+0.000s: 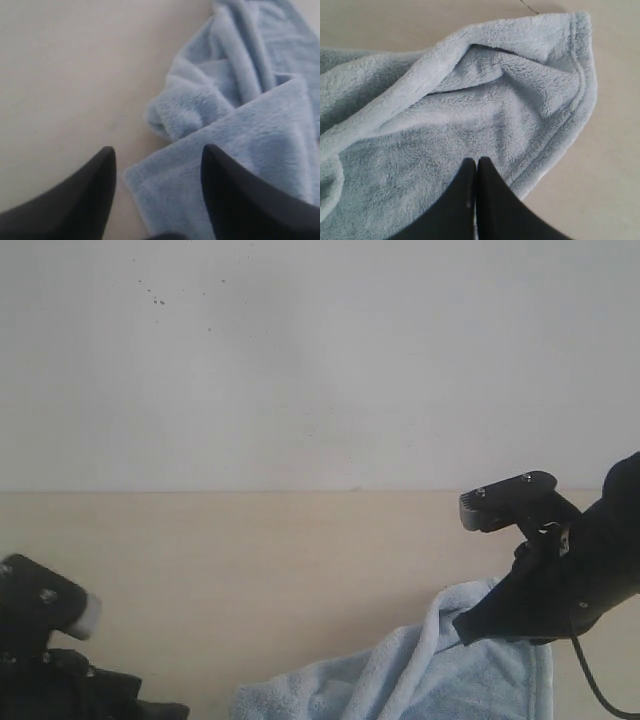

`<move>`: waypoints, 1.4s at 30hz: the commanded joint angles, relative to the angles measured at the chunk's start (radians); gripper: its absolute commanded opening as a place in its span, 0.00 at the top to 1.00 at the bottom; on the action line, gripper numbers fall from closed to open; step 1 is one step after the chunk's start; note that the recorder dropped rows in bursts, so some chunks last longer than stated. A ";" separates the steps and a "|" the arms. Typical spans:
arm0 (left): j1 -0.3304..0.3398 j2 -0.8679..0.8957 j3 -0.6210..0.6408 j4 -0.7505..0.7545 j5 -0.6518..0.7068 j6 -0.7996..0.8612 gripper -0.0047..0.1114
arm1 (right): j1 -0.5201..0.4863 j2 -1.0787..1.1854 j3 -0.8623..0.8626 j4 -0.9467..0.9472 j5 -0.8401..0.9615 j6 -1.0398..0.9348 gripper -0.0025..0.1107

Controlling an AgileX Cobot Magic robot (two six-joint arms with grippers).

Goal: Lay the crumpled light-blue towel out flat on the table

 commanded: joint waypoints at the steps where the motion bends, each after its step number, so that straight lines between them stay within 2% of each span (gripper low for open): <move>1: 0.002 0.250 0.004 -0.003 -0.115 -0.033 0.52 | 0.000 -0.037 0.003 0.021 0.008 -0.023 0.98; 4: 0.002 0.373 0.004 0.000 -0.163 -0.080 0.54 | 0.000 -0.067 0.003 0.015 0.008 -0.042 0.98; 9: 0.002 0.449 0.004 0.045 -0.210 -0.152 0.62 | 0.000 -0.111 0.003 0.021 0.010 -0.051 0.98; 13: 0.002 0.441 0.004 0.181 -0.215 -0.307 0.72 | 0.000 -0.143 0.003 0.021 0.012 -0.054 0.98; 16: 0.002 0.429 0.004 0.350 -0.215 -0.477 0.71 | 0.000 -0.156 0.003 0.021 0.023 -0.060 0.98; 21: 0.002 0.399 0.004 0.509 -0.208 -0.631 0.68 | 0.000 -0.156 0.003 0.021 0.060 -0.082 0.98; 42: 0.002 0.379 0.004 0.528 -0.197 -0.661 0.68 | 0.000 -0.156 0.003 0.021 0.060 -0.089 0.98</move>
